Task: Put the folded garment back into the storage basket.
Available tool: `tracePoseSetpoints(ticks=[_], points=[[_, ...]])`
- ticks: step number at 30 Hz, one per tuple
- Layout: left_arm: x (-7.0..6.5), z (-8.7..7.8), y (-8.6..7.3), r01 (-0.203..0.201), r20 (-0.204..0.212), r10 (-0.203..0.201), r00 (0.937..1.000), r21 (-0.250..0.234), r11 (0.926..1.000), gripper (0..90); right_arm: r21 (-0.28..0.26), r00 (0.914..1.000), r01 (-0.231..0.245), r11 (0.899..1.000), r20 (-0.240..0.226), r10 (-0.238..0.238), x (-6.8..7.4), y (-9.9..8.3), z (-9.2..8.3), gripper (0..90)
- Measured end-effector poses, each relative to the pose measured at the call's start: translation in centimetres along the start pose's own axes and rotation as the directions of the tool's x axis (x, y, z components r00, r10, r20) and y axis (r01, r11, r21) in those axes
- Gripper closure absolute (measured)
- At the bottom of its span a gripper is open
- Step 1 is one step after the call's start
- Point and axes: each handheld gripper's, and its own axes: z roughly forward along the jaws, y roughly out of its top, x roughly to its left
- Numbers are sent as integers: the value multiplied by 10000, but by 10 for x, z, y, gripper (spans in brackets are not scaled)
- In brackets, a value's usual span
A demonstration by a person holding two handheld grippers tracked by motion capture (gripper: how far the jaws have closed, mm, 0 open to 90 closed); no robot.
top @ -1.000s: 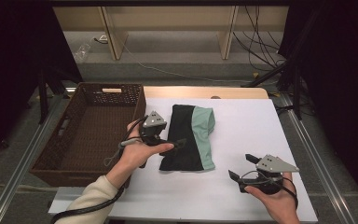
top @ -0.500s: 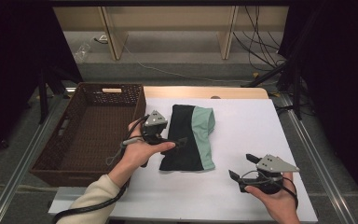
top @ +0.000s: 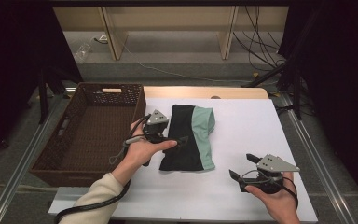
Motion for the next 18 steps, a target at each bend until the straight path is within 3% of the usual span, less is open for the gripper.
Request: tracePoseSetpoints(ticks=[18], points=[[1, 23, -6, 259, -166, -258, 9995, 79, 9996, 40, 30, 10000, -26, 10000, -12, 26, -1, 0, 0, 151]])
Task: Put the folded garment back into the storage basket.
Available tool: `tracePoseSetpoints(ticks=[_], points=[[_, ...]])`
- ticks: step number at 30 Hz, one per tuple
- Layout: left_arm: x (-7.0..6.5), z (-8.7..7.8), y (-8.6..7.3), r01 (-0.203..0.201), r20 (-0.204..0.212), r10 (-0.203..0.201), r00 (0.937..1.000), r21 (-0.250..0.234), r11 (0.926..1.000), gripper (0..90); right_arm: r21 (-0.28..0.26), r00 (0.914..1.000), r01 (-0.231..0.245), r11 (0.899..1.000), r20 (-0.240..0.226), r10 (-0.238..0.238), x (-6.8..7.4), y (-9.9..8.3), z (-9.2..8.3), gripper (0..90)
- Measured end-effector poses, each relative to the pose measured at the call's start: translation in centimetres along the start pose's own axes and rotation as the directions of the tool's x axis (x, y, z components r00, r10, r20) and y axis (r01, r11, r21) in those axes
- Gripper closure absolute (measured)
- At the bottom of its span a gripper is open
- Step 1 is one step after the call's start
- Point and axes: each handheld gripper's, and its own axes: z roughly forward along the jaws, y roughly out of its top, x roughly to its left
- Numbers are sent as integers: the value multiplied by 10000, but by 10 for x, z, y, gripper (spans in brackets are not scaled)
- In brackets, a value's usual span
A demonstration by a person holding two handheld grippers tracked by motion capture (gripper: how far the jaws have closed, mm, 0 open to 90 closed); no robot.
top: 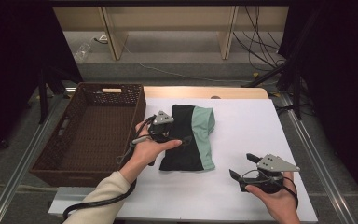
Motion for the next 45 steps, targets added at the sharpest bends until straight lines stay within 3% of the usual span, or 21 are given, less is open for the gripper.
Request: tracePoseSetpoints(ticks=[30, 45], points=[[9, 29, -7, 487, -335, -470, 9983, 535, 9974, 44, 63, 10000, -19, 10000, -12, 19, -1, -1, 2, 150], [22, 52, -18, 1185, -959, -1092, 9894, 975, 9882, 41, 63, 10000, -4, 10000, -19, 5, -1, -1, 2, 149]])
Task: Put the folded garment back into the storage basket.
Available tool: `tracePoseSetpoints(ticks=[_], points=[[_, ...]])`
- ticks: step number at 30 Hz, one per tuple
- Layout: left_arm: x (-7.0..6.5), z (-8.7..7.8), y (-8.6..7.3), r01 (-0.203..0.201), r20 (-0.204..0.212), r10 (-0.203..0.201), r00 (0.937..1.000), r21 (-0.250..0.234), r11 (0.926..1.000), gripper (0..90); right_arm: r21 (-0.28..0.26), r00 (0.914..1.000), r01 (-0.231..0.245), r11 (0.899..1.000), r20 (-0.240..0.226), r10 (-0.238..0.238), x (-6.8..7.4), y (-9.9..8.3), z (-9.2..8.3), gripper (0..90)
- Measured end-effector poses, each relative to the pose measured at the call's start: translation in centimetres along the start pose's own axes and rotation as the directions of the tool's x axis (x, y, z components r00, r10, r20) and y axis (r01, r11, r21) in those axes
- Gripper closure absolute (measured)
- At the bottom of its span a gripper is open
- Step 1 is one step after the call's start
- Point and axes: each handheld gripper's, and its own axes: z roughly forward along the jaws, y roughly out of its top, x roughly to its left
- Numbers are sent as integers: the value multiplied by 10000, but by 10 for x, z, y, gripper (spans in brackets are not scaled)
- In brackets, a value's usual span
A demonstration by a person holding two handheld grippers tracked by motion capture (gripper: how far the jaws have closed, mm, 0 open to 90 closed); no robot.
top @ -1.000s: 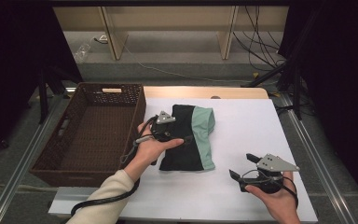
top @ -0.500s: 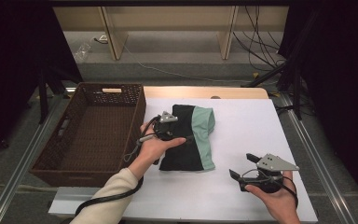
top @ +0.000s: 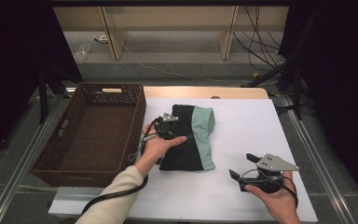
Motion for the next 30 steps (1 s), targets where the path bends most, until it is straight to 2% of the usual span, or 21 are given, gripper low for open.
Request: tracePoseSetpoints(ticks=[7, 13, 19, 23, 27, 30], points=[[10, 8, -2, 348, -479, -339, 9983, 178, 9992, 34, 17, 10000, 27, 10000, -11, -27, 0, 0, 0, 149], [21, 20, -8, 811, -711, -763, 9945, 673, 9944, 30, 26, 10000, 13, 10000, -29, -13, 0, 0, 0, 150], [24, 26, -13, 1216, -669, -1164, 9909, 805, 9893, 26, 29, 10000, 31, 10000, -53, -31, 0, 0, 0, 150], [25, 30, -12, 1424, -484, -1385, 9892, 874, 9860, 30, 37, 10000, 30, 10000, -53, -29, 1, 0, 1, 149], [26, 36, -12, 1736, -187, -1726, 9848, 938, 9803, 44, 48, 10000, 56, 10000, -58, -55, 1, 0, 0, 150], [25, 37, -12, 1729, -121, -1725, 9849, 924, 9806, 61, 48, 10000, 54, 10000, -67, -54, 1, 0, 1, 150]])
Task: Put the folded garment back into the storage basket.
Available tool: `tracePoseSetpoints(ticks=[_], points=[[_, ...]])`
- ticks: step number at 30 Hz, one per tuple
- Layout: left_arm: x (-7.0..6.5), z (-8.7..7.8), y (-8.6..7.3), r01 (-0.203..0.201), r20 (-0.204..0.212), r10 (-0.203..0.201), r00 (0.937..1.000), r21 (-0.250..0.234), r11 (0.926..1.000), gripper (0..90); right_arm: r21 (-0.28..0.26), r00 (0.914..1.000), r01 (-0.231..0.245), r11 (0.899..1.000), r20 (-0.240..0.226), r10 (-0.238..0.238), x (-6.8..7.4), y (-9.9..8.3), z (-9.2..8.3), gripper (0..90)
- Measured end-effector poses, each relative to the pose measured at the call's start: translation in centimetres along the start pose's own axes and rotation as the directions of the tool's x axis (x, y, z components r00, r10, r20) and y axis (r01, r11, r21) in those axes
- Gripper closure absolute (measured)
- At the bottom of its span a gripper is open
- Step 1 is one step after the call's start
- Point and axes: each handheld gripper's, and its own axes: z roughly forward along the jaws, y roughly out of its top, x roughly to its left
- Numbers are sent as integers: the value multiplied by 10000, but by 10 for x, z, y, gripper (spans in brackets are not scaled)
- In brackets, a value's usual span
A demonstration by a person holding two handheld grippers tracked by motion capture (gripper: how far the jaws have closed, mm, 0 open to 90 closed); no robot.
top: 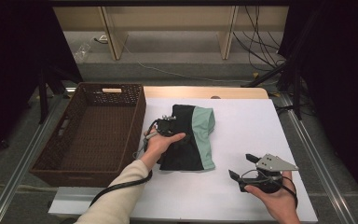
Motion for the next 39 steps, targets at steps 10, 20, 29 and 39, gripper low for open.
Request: tracePoseSetpoints(ticks=[10, 20, 29, 39], points=[[-2, 2, 1, 450, 545, -443, 9975, -120, 9989, 157, 35, 10000, 51, 10000, -23, -51, 0, 0, 0, 149], [2, 0, 2, 1136, 900, -1120, 9896, -139, 9934, 192, 46, 10000, 40, 10000, -25, -40, 0, 0, 0, 150], [-2, 1, 3, 1123, 595, -1119, 9919, -41, 9937, 270, 67, 10000, 51, 10000, -26, -51, 1, 0, 1, 150], [-3, 5, -1, 1615, 1113, -1597, 9809, -71, 9868, 561, 139, 10000, 62, 9999, -27, -61, 1, 0, 2, 151]])
